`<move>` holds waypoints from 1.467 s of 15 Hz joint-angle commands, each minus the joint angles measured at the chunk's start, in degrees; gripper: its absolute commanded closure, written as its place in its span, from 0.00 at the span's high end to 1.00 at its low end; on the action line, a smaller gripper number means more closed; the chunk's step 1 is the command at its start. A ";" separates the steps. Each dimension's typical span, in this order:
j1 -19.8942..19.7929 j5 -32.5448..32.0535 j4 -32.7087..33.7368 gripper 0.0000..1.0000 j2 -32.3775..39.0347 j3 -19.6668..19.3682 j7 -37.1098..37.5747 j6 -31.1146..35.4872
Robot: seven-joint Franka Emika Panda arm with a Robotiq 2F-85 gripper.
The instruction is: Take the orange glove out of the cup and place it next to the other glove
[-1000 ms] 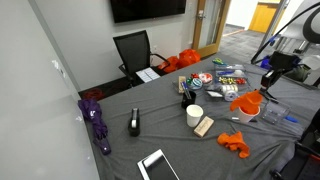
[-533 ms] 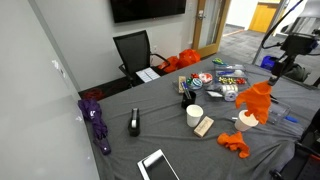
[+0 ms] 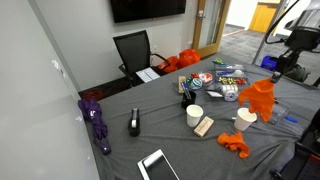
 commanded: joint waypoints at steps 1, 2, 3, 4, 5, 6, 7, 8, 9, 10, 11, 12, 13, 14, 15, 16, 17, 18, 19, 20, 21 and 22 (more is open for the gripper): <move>1.75 4.06 -2.30 0.00 0.20 0.14 -1.83 0.33; 2.39 5.24 -3.17 0.00 0.53 0.67 -1.50 1.00; 2.96 6.37 -4.09 0.00 0.76 1.15 -1.33 1.80; 3.65 7.61 -5.25 0.00 1.09 1.85 -1.03 2.95; 4.26 8.76 -6.19 0.00 1.51 2.58 -0.66 3.98; 4.85 9.74 -7.31 0.00 1.92 3.61 -0.07 5.57; 5.44 10.69 -8.29 0.00 2.50 4.53 0.32 7.43; 6.09 11.69 -9.27 0.00 3.34 5.52 0.73 9.91; 6.76 12.54 -10.06 0.00 4.39 6.50 1.23 12.36; 7.50 13.51 -10.84 0.00 5.67 7.53 1.97 15.28; 8.17 14.32 -11.29 0.00 6.92 8.32 2.67 17.73; 8.81 14.95 -11.78 0.00 8.38 9.29 3.55 20.72; 9.11 14.84 -12.20 0.00 9.83 10.24 4.45 23.68; 9.52 14.65 -12.61 0.00 11.18 10.97 4.89 26.89; 9.68 13.68 -12.91 0.00 12.88 11.68 5.59 30.18; 9.85 13.16 -13.05 0.00 14.44 12.09 6.05 33.02; 9.92 12.43 -13.11 0.00 15.85 12.46 6.80 35.34; 9.83 11.49 -13.14 0.00 17.11 12.71 7.51 37.18; 9.73 10.59 -13.17 0.00 18.07 12.85 8.23 38.53; 9.42 8.91 -13.22 0.00 18.82 12.96 9.17 39.18; 8.97 6.60 -13.26 0.15 19.37 13.00 10.29 39.10; 8.53 4.11 -13.35 0.28 19.83 13.01 11.57 38.63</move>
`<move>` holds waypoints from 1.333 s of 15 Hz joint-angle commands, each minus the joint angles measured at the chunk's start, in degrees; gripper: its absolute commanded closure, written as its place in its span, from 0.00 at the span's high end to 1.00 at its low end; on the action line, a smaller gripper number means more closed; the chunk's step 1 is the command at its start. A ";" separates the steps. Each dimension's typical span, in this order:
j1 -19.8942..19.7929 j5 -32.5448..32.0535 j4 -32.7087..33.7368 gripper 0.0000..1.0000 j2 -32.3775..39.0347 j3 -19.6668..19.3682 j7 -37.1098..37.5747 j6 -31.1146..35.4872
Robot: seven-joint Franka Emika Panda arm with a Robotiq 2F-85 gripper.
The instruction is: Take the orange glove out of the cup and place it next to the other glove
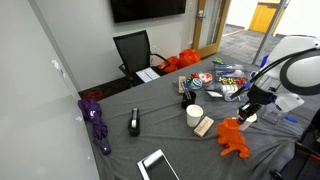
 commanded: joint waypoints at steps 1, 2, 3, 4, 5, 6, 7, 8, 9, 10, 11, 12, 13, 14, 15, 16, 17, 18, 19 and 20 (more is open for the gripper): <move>-2.12 -8.93 -0.34 0.33 2.07 0.98 5.59 -0.41; -3.17 -13.81 -0.14 0.41 2.03 1.10 8.74 -3.13; -3.62 -16.94 0.05 0.47 1.86 0.94 10.44 -5.03; -3.99 -19.33 0.23 0.54 1.28 0.53 11.08 -7.27; -4.20 -20.62 0.46 0.62 0.76 0.14 10.81 -9.11; -4.50 -21.33 0.61 0.68 0.00 -0.29 10.02 -10.44; -4.85 -21.95 0.69 0.75 -0.51 -0.53 9.58 -10.85; -5.35 -22.86 0.79 0.81 -1.12 -0.73 9.87 -10.96; -5.79 -23.61 1.03 0.89 -1.79 -0.99 9.90 -11.14; -6.16 -24.11 1.32 0.95 -2.38 -1.24 9.75 -11.57; -6.49 -24.10 1.51 0.99 -3.18 -1.67 9.22 -11.57; -6.83 -24.17 1.72 1.00 -3.93 -2.14 8.46 -11.81; -7.18 -24.14 1.94 1.00 -4.59 -2.73 7.45 -12.08; -7.50 -24.17 2.11 1.00 -5.21 -3.25 6.63 -12.19; -7.84 -24.00 2.35 1.00 -5.74 -3.97 5.29 -12.44; -8.17 -24.01 2.53 1.00 -6.25 -4.57 4.34 -12.73; -8.68 -24.37 2.77 1.00 -6.67 -5.18 3.53 -13.20; -8.99 -24.30 3.06 1.00 -7.10 -5.90 2.37 -13.97; -9.33 -24.15 3.36 1.00 -7.34 -6.67 1.04 -14.77; -9.61 -24.01 3.61 1.00 -7.60 -7.27 0.07 -15.56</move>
